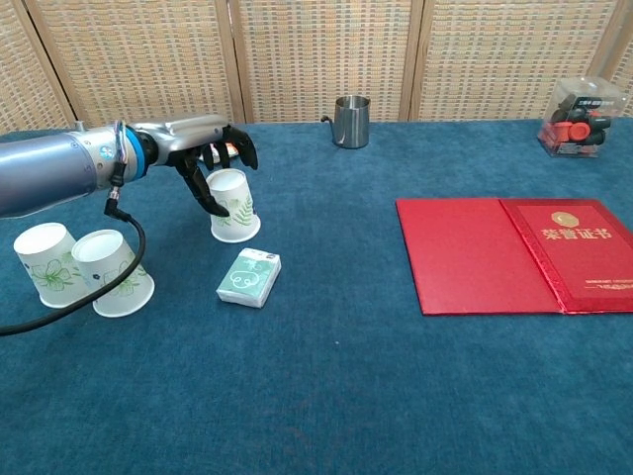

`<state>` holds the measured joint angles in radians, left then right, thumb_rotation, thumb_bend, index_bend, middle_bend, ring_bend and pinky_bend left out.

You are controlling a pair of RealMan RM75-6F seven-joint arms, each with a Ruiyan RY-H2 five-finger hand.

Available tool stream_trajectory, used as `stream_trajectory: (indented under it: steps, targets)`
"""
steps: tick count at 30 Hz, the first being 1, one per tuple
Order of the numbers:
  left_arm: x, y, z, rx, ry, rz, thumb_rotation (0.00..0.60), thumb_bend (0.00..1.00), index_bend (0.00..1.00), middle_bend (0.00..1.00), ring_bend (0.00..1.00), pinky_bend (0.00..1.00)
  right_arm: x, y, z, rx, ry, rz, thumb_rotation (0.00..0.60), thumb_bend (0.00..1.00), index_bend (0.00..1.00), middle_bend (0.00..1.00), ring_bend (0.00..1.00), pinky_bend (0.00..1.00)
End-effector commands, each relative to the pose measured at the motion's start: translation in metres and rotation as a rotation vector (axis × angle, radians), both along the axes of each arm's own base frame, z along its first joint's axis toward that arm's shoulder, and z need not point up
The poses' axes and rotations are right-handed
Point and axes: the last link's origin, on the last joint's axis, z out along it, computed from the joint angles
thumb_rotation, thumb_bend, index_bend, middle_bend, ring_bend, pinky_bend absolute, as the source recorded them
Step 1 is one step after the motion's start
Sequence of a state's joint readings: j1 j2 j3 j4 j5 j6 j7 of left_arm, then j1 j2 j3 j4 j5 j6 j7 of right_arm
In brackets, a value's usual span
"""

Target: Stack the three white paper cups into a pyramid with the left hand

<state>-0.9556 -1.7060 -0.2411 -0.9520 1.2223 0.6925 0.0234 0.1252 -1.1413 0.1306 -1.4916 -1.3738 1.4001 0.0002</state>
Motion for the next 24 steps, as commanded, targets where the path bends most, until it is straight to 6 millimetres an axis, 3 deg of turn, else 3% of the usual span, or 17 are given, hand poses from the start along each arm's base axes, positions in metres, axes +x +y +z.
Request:
stream_trajectory:
  steps: [1,6,11,15,20,24]
  targets:
    - [0.001,0.001,-0.001,0.003,-0.001,0.000,0.600,0.14,0.41,0.37,0.38,0.38,-0.001,0.000,0.001,-0.002,-0.002,-0.002,0.600,0.00,0.10,0.00,0.00,0.00]
    - [0.000,0.005,-0.002,0.047,0.008,-0.004,0.600,0.20,0.52,0.48,0.47,0.44,-0.002,-0.001,0.002,-0.007,-0.005,-0.008,0.600,0.00,0.10,0.00,0.00,0.00]
    - [-0.003,0.006,-0.001,0.058,0.014,0.000,0.600,0.23,0.55,0.50,0.49,0.45,-0.003,-0.001,0.003,-0.011,-0.006,-0.011,0.600,0.00,0.10,0.00,0.00,0.00]
    - [-0.005,0.006,0.011,0.088,-0.012,-0.011,0.600,0.23,0.55,0.50,0.49,0.46,-0.002,-0.001,0.003,-0.008,-0.006,-0.010,0.600,0.00,0.10,0.00,0.00,0.00]
    - [-0.004,0.004,0.048,0.135,-0.064,-0.052,0.600,0.23,0.55,0.50,0.49,0.46,-0.001,0.000,0.001,-0.002,-0.001,-0.003,0.600,0.00,0.10,0.00,0.00,0.00]
    - [-0.006,-0.007,0.093,0.152,-0.135,-0.071,0.600,0.23,0.55,0.50,0.49,0.46,0.001,0.001,0.001,-0.001,0.001,0.005,0.600,0.00,0.10,0.00,0.00,0.00]
